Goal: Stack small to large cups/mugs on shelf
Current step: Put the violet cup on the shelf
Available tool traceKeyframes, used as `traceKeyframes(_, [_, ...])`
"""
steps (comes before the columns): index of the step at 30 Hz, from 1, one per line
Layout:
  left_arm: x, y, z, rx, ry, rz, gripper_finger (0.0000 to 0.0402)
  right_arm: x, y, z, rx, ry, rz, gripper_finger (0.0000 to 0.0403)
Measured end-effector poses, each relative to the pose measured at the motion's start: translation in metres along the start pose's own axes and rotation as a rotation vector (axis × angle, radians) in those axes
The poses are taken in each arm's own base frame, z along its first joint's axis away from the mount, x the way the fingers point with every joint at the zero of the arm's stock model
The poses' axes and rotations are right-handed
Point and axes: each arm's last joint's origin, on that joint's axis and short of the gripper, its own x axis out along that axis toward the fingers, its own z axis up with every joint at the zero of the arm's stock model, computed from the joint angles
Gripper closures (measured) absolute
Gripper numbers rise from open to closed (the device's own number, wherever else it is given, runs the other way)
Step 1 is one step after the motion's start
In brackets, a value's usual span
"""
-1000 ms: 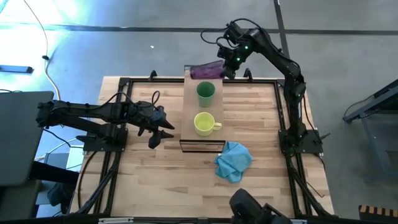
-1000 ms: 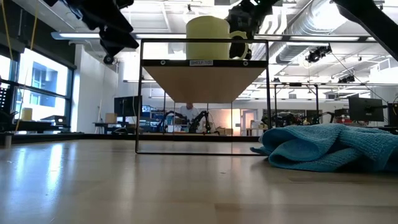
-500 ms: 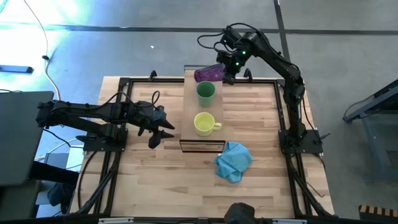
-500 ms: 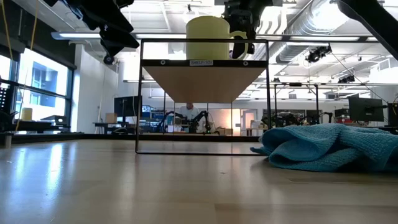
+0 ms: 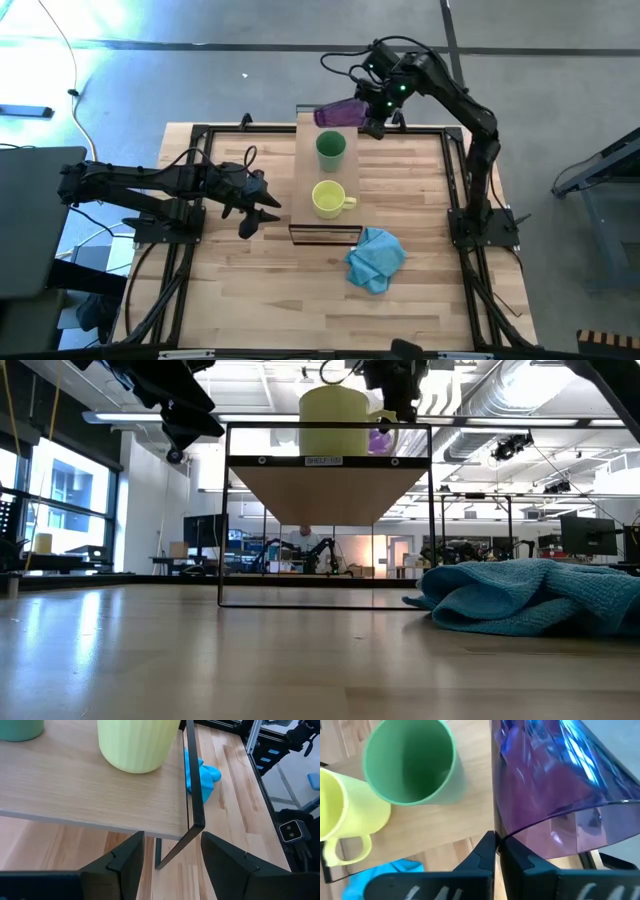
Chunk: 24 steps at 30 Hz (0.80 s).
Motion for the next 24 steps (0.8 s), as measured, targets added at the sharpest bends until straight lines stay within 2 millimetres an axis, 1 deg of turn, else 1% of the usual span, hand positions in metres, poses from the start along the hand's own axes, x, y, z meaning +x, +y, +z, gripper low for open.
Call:
traceKeyframes(7, [0.000,-0.001,0.003,0.004,-0.028,-0.005,0.0218,-0.018,0.011,-0.005,0.025,-0.031,-0.050,0.0403])
traceKeyframes(12, [0.000,0.000,0.003,0.004,-0.027,-0.005,0.0218,-0.034,0.016,-0.012,0.062,-0.065,-0.073,0.0403])
traceKeyframes(14, [0.000,0.000,0.003,0.004,-0.027,-0.005,0.0218,-0.037,0.018,-0.016,0.080,-0.064,-0.079,0.0403])
traceKeyframes(20, [0.000,0.000,0.003,0.008,-0.026,-0.005,0.0218,-0.033,0.020,-0.031,0.135,-0.004,-0.100,0.0403])
traceKeyframes(24, [0.000,0.000,0.002,0.012,-0.026,-0.005,0.0218,-0.024,0.021,-0.046,0.168,0.065,-0.099,0.0403])
